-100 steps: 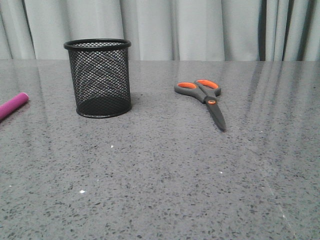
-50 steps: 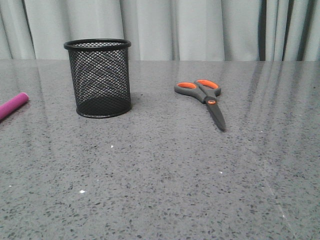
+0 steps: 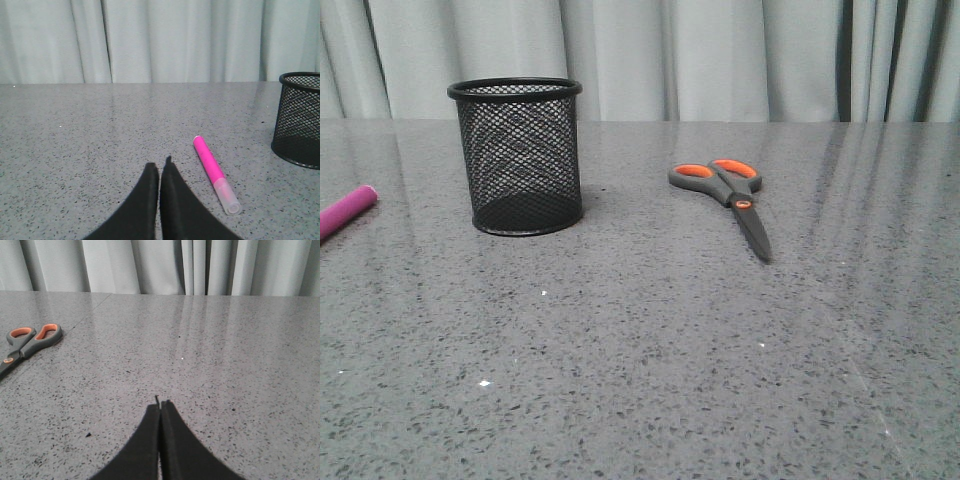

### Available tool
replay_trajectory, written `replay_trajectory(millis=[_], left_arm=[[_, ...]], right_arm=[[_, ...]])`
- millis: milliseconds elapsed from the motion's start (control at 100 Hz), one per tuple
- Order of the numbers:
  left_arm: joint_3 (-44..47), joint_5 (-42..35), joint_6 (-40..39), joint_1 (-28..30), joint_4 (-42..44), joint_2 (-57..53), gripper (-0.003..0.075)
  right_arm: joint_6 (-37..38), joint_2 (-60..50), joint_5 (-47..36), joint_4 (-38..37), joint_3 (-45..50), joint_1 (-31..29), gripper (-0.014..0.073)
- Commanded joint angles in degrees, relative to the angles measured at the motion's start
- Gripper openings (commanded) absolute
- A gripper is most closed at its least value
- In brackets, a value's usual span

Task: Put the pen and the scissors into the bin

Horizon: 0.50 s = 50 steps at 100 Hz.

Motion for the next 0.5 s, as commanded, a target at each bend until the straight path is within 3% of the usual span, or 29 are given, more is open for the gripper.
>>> replay_trajectory(millis=[0,490], left_arm=[[1.26,-4.58,-0.58,0.15,-0.45,-1.56,-0.0021],[1.26,-4.58,-0.58,0.15,-1.56,-1.56,-0.0021]], right_arm=[[-0.31,-0.94,-4.59,-0.21,0.95,-0.44,-0.0068],[-0.05,-0.94,-8.34,0.41,0.95,-0.44,-0.0068]])
